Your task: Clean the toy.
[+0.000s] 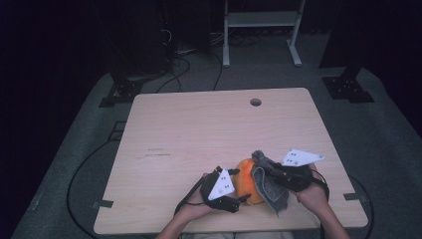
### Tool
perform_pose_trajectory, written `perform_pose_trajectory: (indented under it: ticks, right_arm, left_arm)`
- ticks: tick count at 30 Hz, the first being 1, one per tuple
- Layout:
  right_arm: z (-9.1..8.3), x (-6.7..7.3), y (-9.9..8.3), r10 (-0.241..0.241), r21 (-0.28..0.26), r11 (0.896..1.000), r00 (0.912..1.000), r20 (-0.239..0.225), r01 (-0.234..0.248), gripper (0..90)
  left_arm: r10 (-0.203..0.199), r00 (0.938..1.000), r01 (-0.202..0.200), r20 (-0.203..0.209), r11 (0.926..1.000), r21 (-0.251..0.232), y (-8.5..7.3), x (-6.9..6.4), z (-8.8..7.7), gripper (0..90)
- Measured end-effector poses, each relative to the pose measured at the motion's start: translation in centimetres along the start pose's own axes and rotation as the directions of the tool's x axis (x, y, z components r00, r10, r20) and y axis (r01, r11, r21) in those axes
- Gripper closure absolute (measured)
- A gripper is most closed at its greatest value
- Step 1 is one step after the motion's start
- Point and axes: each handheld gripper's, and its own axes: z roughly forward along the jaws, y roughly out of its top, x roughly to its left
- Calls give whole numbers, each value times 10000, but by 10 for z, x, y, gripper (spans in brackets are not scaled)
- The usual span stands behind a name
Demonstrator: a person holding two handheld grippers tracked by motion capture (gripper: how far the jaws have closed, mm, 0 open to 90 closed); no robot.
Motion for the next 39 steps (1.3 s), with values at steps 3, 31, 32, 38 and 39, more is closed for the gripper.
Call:
perform_pose_trajectory:
  ticks: [3, 31, 32, 38, 39]
  right_arm:
    - [1, 10, 5, -286, -262, 9993, 9978, -590, 270, 768]
    - [0, -1, -15, -45, 122, 9999, 9999, -108, 46, 763]
    - [-1, 1, -14, -181, 102, 9998, 9997, -154, 183, 764]
    - [-2, 21, -4, -1096, -267, 9938, 9908, -796, 1078, 762]
    - [-2, 21, -4, -1096, -267, 9938, 9908, -796, 1078, 762]
  left_arm:
    - [-827, 9962, 814, -269, 9956, -472, 1, 7, -3, 236]
    - [-2484, 9667, 2456, 622, 9681, 496, -17, 37, -17, 159]
    - [-2710, 9608, 2698, 590, 9625, 281, -15, 38, -16, 135]
    - [-2689, 9624, 2667, 400, 9624, 517, -15, 39, -9, 183]
    - [-2689, 9624, 2667, 400, 9624, 517, -15, 39, -9, 219]
